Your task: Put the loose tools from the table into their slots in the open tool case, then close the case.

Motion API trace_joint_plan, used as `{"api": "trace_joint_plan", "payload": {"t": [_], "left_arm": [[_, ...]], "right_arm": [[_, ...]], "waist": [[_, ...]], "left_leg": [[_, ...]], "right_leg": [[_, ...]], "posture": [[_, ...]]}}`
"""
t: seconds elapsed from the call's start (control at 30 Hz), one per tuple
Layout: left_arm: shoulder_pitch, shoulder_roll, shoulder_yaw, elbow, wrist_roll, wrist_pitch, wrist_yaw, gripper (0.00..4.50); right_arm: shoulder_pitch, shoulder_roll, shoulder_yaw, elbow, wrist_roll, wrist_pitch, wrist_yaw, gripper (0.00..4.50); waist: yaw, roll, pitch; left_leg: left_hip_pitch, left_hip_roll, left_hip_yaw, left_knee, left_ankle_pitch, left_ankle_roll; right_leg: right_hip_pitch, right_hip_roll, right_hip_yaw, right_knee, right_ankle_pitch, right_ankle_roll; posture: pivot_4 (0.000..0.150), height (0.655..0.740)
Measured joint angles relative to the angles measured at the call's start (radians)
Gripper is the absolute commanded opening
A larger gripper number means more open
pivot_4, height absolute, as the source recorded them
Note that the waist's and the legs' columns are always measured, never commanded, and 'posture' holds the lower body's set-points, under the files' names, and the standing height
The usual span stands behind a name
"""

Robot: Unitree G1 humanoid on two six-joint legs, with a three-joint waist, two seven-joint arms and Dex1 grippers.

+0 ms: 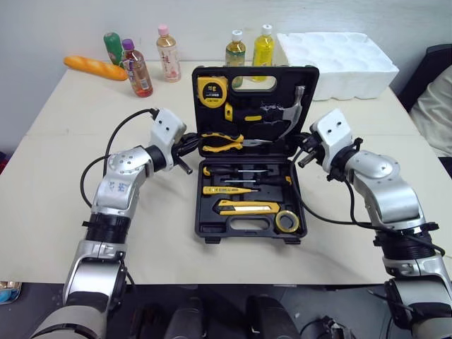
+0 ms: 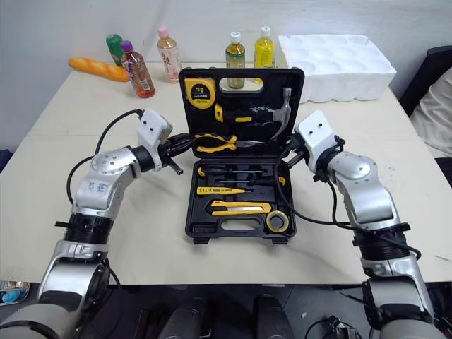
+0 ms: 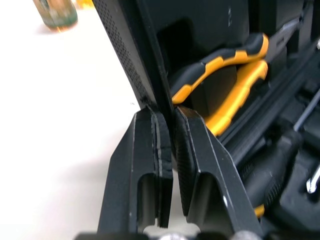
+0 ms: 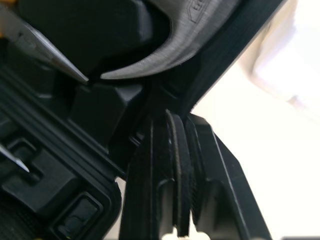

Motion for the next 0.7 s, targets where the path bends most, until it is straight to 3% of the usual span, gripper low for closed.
{"api": "trace_joint_plan", "payload": {"t": [0.1, 0.23, 0.37, 0.43, 0.47, 0.63, 0.7], "left_arm": [[0.085, 0.004, -0.01, -0.028, 0.054, -0.11, 0.04, 0.01], [0.169, 0.027, -0.002, -0.101, 0.082, -0.19, 0.059, 1.65], [0.248, 0.05, 0.051, -0.208, 0.007, -0.112, 0.024, 3.42], [0.296, 0.081, 0.102, -0.322, -0.132, 0.056, -0.026, 4.29], [0.315, 0.102, 0.129, -0.361, -0.182, 0.12, -0.043, 4.41], [0.503, 0.323, 0.358, -0.496, -0.436, 0.426, -0.181, 4.41], [0.618, 0.421, 0.443, -0.5, -0.522, 0.529, -0.279, 4.41]], "right_arm": [[0.097, -0.002, 0.01, 0.029, -0.086, -0.266, -0.027, 0.0], [0.194, -0.014, 0.004, 0.045, -0.154, -0.502, -0.055, 1.63], [0.281, -0.053, -0.022, 0.0, -0.183, -0.656, -0.053, 3.47], [0.361, -0.098, -0.06, -0.108, -0.108, -0.632, 0.013, 3.5], [0.398, -0.125, -0.08, -0.157, -0.061, -0.602, 0.049, 3.5], [0.691, -0.336, -0.305, -0.43, 0.279, -0.307, 0.304, 3.5], [0.855, -0.396, -0.454, -0.498, 0.418, -0.167, 0.433, 3.5]], "waist": [[-0.001, 0.0, 0.0], [-0.004, 0.0, 0.0], [-0.005, 0.0, 0.0], [-0.003, 0.0, 0.0], [-0.002, 0.0, 0.0], [-0.002, 0.001, 0.001], [-0.002, 0.001, 0.002]], "left_leg": [[0.0, 0.001, 0.001, 0.0, 0.0, 0.0], [0.003, 0.002, 0.003, 0.0, 0.0, 0.0], [0.003, 0.004, 0.004, 0.0, 0.0, 0.0], [0.004, 0.004, 0.003, 0.0, 0.0, 0.0], [0.004, 0.004, 0.003, 0.0, -0.001, 0.0], [0.01, 0.006, 0.001, -0.002, -0.002, 0.001], [0.025, 0.007, -0.001, -0.006, -0.01, 0.007]], "right_leg": [[0.0, 0.0, 0.001, 0.0, 0.0, 0.0], [0.001, 0.001, 0.003, 0.001, 0.0, 0.0], [0.001, 0.002, 0.004, 0.001, 0.0, 0.0], [0.002, 0.002, 0.004, 0.001, 0.0, 0.0], [0.003, 0.002, 0.004, 0.001, 0.0, 0.0], [0.01, 0.002, 0.003, -0.003, 0.0, 0.0], [0.028, 0.002, 0.001, -0.015, -0.002, -0.003]], "posture": [[0.15, 0.74], [0.15, 0.74], [0.15, 0.74], [0.15, 0.74], [0.15, 0.74], [0.15, 0.74], [0.15, 0.74]]}}
